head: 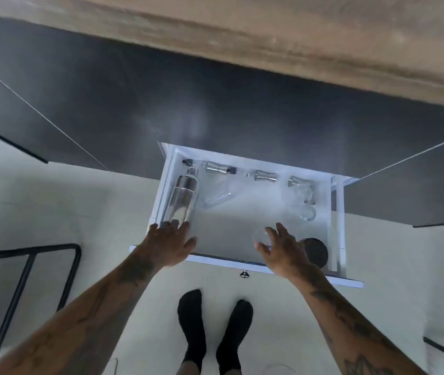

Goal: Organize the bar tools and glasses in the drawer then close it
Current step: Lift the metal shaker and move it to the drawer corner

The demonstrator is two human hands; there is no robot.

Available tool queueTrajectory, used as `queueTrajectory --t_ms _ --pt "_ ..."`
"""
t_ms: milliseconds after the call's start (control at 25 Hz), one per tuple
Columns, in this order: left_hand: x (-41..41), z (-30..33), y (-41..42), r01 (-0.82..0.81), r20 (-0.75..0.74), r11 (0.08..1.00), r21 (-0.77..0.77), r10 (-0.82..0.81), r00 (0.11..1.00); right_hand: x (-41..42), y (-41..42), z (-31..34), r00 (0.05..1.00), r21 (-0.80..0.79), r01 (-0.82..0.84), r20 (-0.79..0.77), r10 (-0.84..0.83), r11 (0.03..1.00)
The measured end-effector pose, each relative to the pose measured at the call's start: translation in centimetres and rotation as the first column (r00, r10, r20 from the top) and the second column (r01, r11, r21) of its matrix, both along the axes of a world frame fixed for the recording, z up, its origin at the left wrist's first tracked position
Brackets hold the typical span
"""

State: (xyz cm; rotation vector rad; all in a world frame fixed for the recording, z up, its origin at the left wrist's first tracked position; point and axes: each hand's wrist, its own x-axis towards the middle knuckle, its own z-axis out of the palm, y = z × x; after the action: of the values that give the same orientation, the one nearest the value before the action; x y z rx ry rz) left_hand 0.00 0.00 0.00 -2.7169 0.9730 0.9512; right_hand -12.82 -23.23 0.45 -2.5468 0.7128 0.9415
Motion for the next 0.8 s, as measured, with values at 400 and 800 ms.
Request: queueTrajectory --t_ms 400,800 --pt "5.7 -11.0 -4.3 -0.314 0.173 0.911 -0.266 0.365 0.915 -2.9 -0.8 -8.0 0.968 -0.16 -0.078 0.226 0.113 0.984" --pt "7.3 -13.7 -7.2 -0.6 0.119 0.791 -0.118 0.611 0.783 -2.4 0.7 -8.1 0.812 -0.172 0.116 0.584 0.007 0.978"
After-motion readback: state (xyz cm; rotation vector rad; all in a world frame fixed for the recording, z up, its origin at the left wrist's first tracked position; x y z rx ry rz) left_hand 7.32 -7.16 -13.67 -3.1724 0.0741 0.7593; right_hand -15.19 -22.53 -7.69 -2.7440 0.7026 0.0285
